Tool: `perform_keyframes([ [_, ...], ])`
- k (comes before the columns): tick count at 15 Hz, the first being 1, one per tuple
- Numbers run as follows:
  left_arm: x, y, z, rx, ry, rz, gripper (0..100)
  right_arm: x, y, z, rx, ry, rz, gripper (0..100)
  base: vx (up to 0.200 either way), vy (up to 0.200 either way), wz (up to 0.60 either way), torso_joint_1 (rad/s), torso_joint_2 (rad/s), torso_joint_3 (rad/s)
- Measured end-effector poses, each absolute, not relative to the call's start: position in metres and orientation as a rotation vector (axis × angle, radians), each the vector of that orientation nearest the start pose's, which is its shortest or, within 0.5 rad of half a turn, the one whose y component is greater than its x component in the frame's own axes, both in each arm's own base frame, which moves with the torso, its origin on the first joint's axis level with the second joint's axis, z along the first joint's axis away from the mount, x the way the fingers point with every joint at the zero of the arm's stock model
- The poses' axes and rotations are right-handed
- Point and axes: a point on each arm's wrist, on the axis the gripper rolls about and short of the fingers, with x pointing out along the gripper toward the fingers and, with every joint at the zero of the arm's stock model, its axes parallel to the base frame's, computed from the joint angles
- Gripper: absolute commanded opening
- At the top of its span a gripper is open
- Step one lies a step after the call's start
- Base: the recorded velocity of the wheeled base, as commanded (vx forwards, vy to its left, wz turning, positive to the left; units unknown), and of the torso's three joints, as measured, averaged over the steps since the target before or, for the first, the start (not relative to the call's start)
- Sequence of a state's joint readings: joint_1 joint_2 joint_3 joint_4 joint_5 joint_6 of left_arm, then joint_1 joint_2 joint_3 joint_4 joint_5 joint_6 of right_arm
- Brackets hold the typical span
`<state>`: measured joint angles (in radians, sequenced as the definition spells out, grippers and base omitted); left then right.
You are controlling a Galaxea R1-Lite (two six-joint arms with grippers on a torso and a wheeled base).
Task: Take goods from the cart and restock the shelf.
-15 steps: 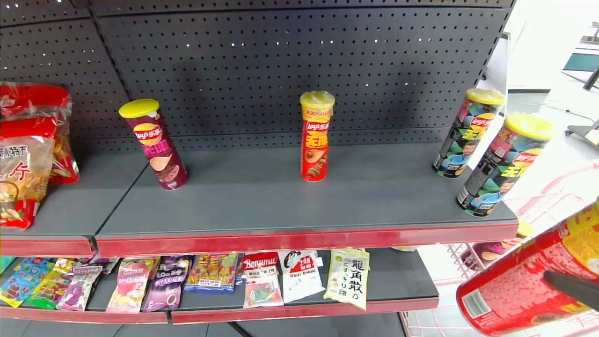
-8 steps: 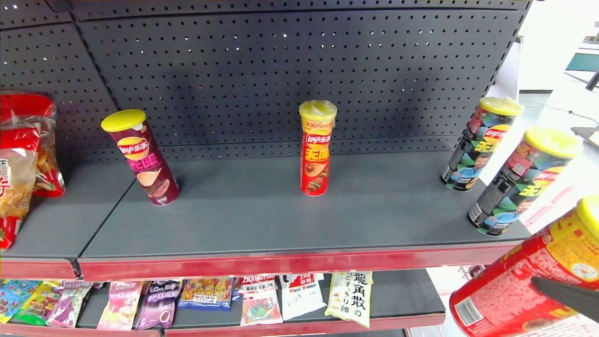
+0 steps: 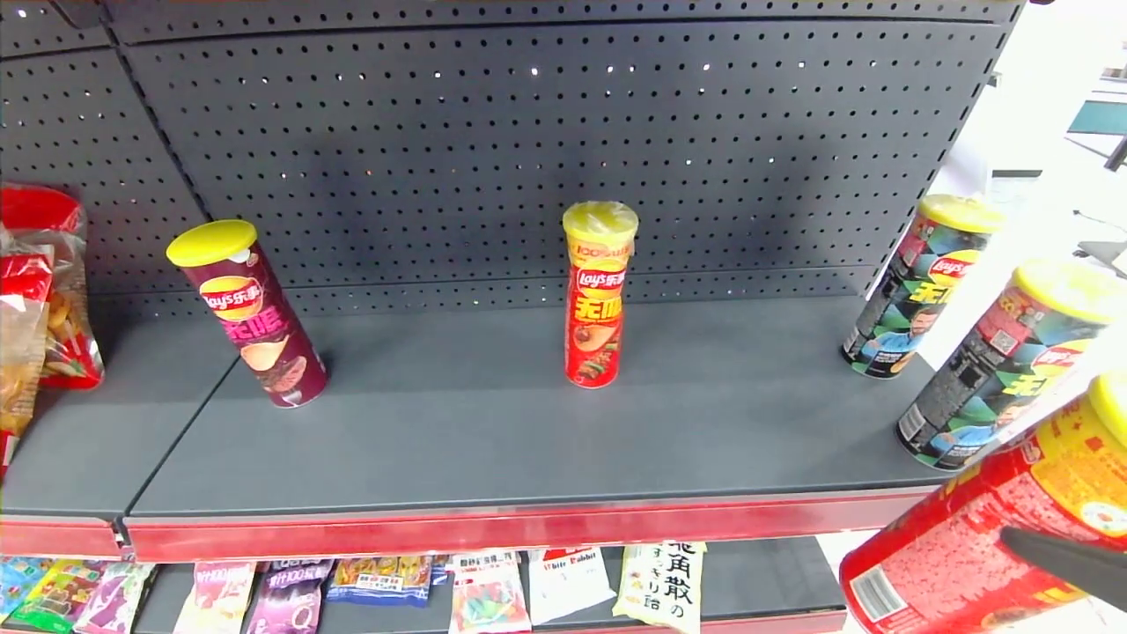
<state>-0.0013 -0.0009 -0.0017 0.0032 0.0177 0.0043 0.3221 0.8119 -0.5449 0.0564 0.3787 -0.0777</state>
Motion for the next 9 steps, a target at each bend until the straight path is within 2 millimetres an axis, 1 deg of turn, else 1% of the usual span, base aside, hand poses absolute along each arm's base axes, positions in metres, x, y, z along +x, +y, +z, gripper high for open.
perform_keyframes([
  [5,-0.0225,0.0004,0.0756,0.008,0.008,0.008,100,0.0701,0.0364,0.2163,-0.078,0.289,0.751,0,0.000,0.000,0.00,0.000,0.00,0.000],
  [9,-0.0206,-0.0010,0.0784,0.033,0.032,-0.081,100,0.0752,0.0425,0.2209,-0.125,0.279,0.799,0,0.000,0.000,0.00,0.000,0.00,0.000],
])
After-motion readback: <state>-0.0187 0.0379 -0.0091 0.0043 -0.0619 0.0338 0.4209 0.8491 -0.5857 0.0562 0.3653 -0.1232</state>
